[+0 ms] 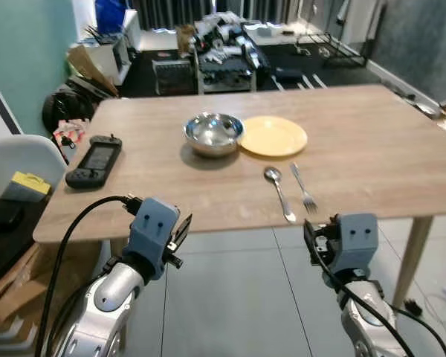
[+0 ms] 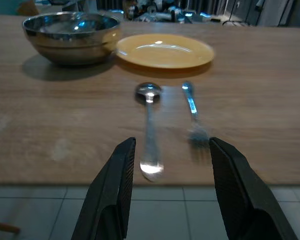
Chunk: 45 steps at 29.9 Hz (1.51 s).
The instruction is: Setting the table
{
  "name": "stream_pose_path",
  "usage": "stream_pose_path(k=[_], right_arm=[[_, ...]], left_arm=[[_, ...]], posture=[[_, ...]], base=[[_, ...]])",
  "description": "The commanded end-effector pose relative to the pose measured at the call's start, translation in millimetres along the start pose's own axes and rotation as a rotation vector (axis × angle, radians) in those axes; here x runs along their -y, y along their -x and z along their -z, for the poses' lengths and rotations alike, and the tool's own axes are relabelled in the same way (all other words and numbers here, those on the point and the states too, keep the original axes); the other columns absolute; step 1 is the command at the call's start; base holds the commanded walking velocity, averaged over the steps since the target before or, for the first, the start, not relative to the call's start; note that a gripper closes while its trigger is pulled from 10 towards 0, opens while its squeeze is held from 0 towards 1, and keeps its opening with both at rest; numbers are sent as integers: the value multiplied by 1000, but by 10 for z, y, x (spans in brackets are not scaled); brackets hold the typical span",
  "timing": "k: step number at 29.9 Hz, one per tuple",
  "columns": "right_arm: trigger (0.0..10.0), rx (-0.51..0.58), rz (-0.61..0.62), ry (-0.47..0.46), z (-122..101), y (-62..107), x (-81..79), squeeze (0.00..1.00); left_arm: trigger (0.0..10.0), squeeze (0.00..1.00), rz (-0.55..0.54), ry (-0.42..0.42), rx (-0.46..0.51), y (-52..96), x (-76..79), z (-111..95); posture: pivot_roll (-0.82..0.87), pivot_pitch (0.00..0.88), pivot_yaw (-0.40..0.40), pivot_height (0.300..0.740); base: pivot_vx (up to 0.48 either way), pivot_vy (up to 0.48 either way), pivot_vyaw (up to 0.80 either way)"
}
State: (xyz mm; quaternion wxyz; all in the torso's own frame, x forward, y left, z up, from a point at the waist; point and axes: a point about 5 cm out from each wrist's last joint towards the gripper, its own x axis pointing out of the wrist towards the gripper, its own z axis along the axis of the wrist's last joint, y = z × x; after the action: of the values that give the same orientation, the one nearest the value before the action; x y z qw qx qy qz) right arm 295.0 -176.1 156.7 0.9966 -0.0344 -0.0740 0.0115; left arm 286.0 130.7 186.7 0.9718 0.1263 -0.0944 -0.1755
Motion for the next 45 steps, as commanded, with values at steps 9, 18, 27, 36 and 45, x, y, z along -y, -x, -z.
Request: stream_pose_path(k=[9,18,27,36,45], right_arm=[[10000,-47,-14,-11,67,17,-48,0],[10000,-86,-92,4,97,31,-113,0],[10000,-158,-143,54,159,74,-111,0],[10000,-180,-108,86,145,121,-31,0],[10000,-261,-108,108,211,216,11,0]], left_arm=[[10000,0,-5,-2,-31,19,-4,46],[10000,0,1,1,-53,26,0,71],[10000,0,37,14,-47,46,9,55],[10000,0,50,18,-50,56,33,62],[10000,0,59,25,-56,63,49,76]], posture=[[97,98,96,740],[95,97,92,740],[94,97,89,740],[88,100,84,740],[78,108,79,740]], base=[[472,0,0],[345,0,0],[0,0,0],[0,0,0],[0,0,0]])
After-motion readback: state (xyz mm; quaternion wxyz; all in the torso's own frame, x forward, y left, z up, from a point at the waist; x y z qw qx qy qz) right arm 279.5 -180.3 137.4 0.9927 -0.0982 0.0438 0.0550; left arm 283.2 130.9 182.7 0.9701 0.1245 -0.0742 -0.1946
